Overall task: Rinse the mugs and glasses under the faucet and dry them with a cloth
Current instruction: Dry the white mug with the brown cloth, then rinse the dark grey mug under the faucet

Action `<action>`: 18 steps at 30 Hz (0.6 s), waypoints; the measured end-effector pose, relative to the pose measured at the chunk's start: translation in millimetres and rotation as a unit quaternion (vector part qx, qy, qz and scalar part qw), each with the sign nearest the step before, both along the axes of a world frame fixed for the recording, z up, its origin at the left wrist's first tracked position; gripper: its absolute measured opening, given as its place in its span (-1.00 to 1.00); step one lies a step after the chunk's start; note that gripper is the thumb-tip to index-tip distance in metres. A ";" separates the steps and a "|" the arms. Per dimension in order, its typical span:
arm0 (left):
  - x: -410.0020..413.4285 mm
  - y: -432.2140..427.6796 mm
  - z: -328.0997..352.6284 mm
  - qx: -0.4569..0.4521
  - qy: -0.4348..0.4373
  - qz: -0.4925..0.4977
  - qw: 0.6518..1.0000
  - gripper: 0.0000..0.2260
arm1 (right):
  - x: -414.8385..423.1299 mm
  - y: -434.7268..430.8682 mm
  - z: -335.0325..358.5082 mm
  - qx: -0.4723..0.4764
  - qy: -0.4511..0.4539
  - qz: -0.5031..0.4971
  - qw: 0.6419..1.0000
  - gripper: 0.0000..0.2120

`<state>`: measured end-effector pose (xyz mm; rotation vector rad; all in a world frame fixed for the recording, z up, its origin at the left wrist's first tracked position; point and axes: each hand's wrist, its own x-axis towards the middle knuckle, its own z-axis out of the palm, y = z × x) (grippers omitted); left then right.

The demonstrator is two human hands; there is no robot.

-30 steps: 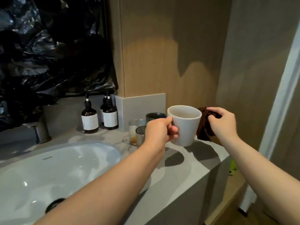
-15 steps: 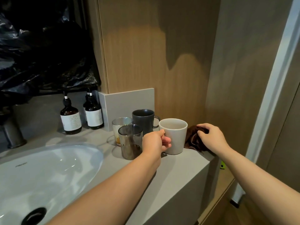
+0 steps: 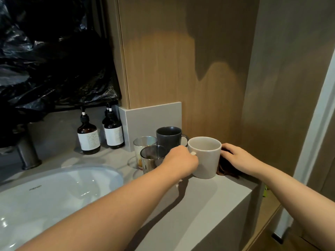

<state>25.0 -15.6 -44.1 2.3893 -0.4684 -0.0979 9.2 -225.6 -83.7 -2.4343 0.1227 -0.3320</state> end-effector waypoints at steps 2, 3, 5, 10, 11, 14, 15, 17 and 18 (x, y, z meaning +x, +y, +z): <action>-2.6 7.1 23.7 0.095 -0.083 -0.030 0.992 -0.85 | 3.2 -3.3 1.6 0.024 -0.007 0.001 1.000 -0.71; -1.1 8.6 35.3 0.129 -0.135 -0.034 0.982 -0.87 | 5.8 -4.8 1.0 0.027 -0.019 -0.005 0.999 -0.71; 10.6 8.1 54.4 0.165 -0.217 -0.031 0.962 -0.83 | 12.6 -6.5 -1.8 0.023 -0.049 -0.018 0.998 -0.71; 73.1 -6.0 62.8 0.319 -0.259 -0.071 0.909 -0.57 | 30.9 -6.8 -6.7 0.052 -0.065 -0.034 0.996 -0.67; 85.1 -9.1 60.3 0.361 -0.241 -0.070 0.898 -0.46 | 33.8 -7.5 -8.2 0.054 -0.063 -0.034 0.996 -0.66; 111.9 -13.9 55.6 0.424 -0.126 -0.064 0.895 -0.21 | 40.1 -10.1 -9.4 0.059 -0.049 -0.028 0.997 -0.68; 118.1 -13.4 55.5 0.425 -0.086 -0.064 0.899 -0.18 | 41.6 -11.8 -8.8 0.059 -0.045 -0.026 0.997 -0.68; 127.6 -10.6 56.9 0.419 -0.041 -0.071 0.904 -0.18 | 44.0 -16.4 -7.8 0.052 -0.041 -0.026 0.997 -0.72; 130.9 -9.2 57.7 0.412 -0.032 -0.078 0.907 -0.20 | 43.8 -18.1 -7.8 0.042 -0.041 -0.027 0.998 -0.73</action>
